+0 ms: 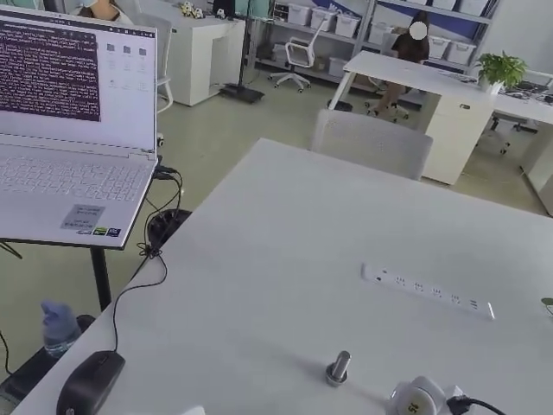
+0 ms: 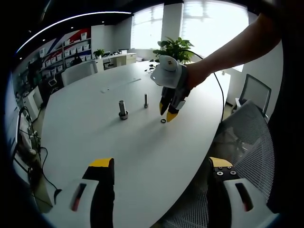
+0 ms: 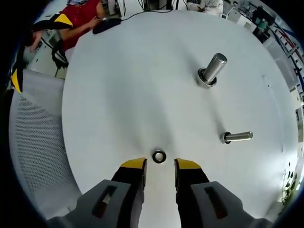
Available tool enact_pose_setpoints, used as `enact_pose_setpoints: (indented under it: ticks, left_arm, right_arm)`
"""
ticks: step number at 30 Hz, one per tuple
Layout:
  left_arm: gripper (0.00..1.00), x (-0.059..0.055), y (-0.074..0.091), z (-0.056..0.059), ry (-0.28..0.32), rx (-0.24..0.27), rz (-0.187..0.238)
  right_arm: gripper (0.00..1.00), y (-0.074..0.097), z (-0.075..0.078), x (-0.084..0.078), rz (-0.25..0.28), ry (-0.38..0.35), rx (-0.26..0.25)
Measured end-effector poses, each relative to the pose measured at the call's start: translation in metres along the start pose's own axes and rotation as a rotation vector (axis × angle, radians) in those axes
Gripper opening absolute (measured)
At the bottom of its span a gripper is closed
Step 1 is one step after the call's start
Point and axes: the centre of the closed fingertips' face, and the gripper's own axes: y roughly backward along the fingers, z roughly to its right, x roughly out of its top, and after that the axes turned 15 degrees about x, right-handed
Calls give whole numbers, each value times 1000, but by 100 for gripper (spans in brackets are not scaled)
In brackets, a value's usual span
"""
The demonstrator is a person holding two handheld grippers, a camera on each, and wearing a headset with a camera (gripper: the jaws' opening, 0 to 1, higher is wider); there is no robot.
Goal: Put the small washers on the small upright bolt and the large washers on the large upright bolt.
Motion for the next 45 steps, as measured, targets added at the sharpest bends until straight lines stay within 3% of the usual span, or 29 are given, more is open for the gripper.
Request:
enact_pose_setpoints:
  ticks: [14,26,45]
  left_arm:
    - [80,-5,1,-1,5,-3,-8]
    - [79,-4,-2,-1,3,-7,-9]
    - [79,-5,-3,-2,3,-4,-14]
  right_arm:
    - [24,-7,0,3,13,-12,-10]
    - [15,-6,0,3,7,-34,-13]
    - [14,-5,0,4,13,-50,-11]
